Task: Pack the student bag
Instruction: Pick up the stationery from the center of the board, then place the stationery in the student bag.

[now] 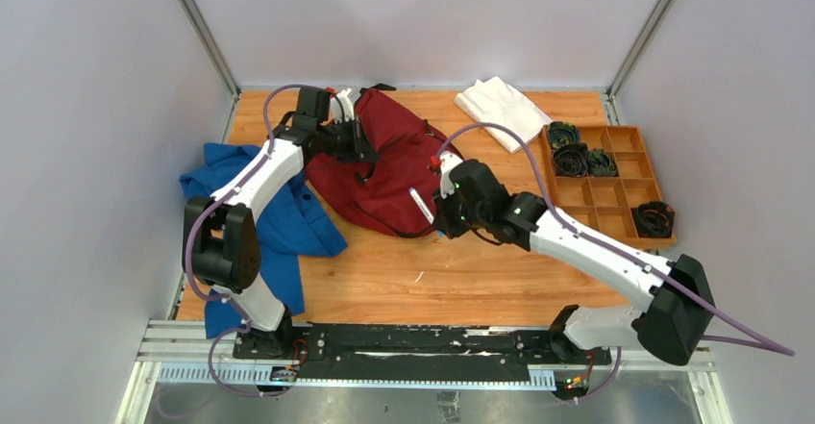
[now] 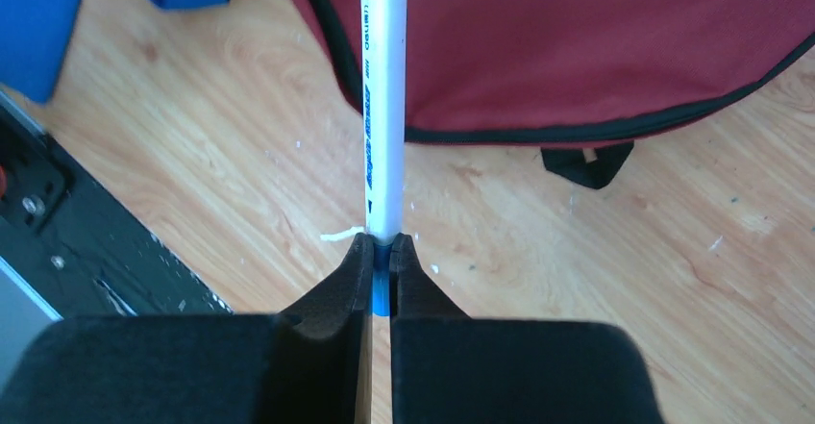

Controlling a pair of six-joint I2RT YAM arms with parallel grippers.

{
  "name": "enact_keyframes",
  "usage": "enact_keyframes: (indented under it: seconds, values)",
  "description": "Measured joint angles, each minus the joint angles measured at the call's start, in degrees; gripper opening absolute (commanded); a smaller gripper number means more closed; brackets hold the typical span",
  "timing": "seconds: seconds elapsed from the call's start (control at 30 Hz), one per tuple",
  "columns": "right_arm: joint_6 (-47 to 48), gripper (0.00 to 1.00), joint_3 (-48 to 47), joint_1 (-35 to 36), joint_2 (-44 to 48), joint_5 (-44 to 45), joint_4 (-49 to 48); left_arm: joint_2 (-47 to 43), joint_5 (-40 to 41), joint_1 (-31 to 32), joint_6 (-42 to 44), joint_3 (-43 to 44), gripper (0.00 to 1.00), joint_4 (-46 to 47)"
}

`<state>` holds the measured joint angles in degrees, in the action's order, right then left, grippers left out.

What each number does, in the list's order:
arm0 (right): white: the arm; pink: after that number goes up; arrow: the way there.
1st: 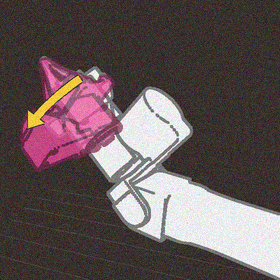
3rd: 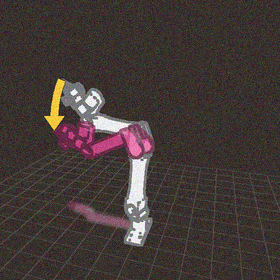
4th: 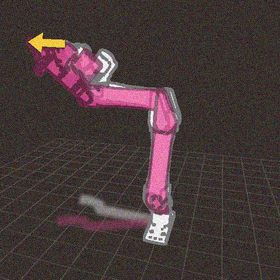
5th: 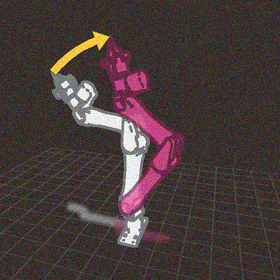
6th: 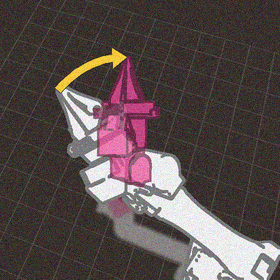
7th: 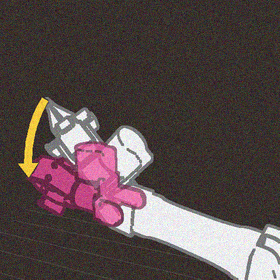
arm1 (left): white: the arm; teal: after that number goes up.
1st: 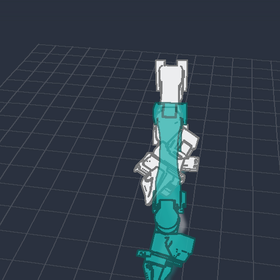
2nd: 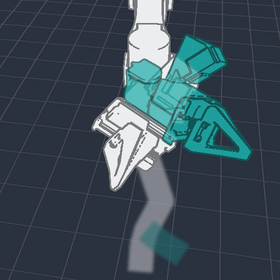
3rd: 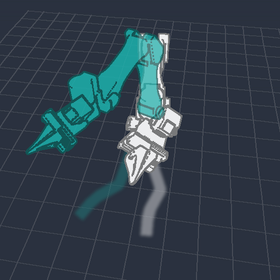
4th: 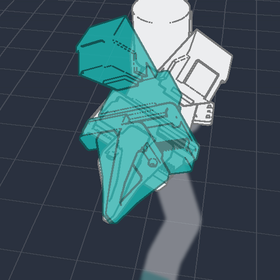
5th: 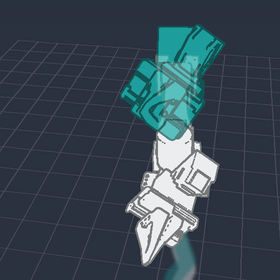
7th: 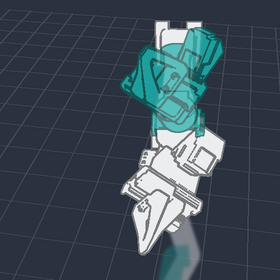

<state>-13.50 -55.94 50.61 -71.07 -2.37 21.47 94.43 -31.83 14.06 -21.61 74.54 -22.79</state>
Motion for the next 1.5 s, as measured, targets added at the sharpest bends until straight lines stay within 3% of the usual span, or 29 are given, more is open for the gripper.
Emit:
enact_keyframes:
  seconds: [0.4,0.63,0.97,1.23,1.27,1.33,1.4,1.5]
  values:
    - [-9.4,0.00,-14.7,-10.6,-17.9,-13.0,-6.8,-0.6,-1.7,0.0,-0.9,0.1,0.00,0.6]
    - [-14.6,0.00,-23.0,-12.2,-28.7,-17.6,-9.0,-0.6,-3.7,0.0,-1.7,1.5,0.00,0.4]
    - [-20.5,0.00,-28.0,-14.7,-35.5,-20.7,-10.5,-0.6,-4.2,0.0,-2.8,1.5,0.00,0.6]
    - [-30.5,0.00,-44.2,-18.5,-49.2,-22.3,-13.6,-0.6,-5.1,0.0,-3.6,2.1,0.00,1.2]
    - [-32.6,0.03,-44.9,-18.5,-50.5,-22.3,-15.3,-0.6,-5.0,0.0,-3.5,2.2,0.00,1.3]
    - [-37.0,0.23,-45.1,-18.5,-52.3,-22.2,-19.5,-0.6,-4.5,0.0,-3.5,2.2,0.00,1.4]
    - [-40.5,0.36,-45.2,-18.5,-54.1,-22.3,-22.6,-0.6,-4.2,0.0,-3.5,2.2,0.00,1.4]
    - [-42.7,0.41,-45.5,-18.5,-55.5,-22.7,-24.2,-0.6,-3.7,0.0,-3.5,2.3,0.00,1.5]
